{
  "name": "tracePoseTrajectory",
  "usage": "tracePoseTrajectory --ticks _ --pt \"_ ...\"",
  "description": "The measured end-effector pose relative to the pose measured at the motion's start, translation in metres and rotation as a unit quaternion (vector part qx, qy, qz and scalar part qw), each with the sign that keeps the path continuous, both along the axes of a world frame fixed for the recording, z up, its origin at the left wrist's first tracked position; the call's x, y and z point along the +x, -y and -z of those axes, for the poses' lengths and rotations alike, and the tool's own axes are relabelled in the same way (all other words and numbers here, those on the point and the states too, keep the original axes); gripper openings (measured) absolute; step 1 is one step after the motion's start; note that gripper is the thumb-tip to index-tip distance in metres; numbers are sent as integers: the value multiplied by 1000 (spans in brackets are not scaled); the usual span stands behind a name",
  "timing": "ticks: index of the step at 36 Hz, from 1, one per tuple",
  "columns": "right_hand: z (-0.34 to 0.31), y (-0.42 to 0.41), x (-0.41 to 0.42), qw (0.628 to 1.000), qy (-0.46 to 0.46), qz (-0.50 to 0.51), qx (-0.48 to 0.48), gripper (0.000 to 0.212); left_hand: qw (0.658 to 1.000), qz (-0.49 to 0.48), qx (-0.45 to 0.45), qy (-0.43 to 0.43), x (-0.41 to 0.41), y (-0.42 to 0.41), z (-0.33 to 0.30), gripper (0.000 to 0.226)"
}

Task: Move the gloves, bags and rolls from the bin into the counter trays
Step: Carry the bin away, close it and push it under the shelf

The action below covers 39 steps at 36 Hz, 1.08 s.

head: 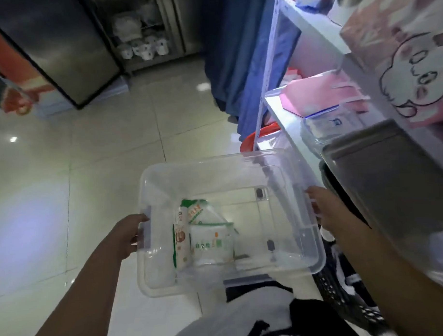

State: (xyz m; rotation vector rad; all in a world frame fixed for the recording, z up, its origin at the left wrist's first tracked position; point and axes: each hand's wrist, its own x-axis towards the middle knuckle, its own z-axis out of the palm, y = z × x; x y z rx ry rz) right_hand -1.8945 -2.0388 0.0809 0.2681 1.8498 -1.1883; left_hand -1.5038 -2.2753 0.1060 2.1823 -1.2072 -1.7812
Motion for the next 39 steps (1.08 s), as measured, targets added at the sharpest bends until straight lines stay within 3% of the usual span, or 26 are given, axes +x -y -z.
tracePoseTrajectory --ticks 6,13,18,22,24,32,39 --pt "15 57 -27 996 9 87 20 54 997 67 2 30 -74 112 7 16" --pt "32 92 -31 978 35 199 49 45 978 202 24 54 -152 207 43 12" --pt "61 106 -5 942 71 317 80 16 950 306 29 54 -202 268 90 17" --pt "84 116 38 911 91 382 128 8 930 363 28 51 -240 308 138 25" --pt "102 123 63 898 87 407 140 23 915 399 37 53 -259 328 164 28" --pt "225 161 109 853 68 475 207 37 847 526 61 56 -331 372 306 31" --pt "373 160 113 842 75 467 259 32 813 575 61 69 -373 368 439 42"
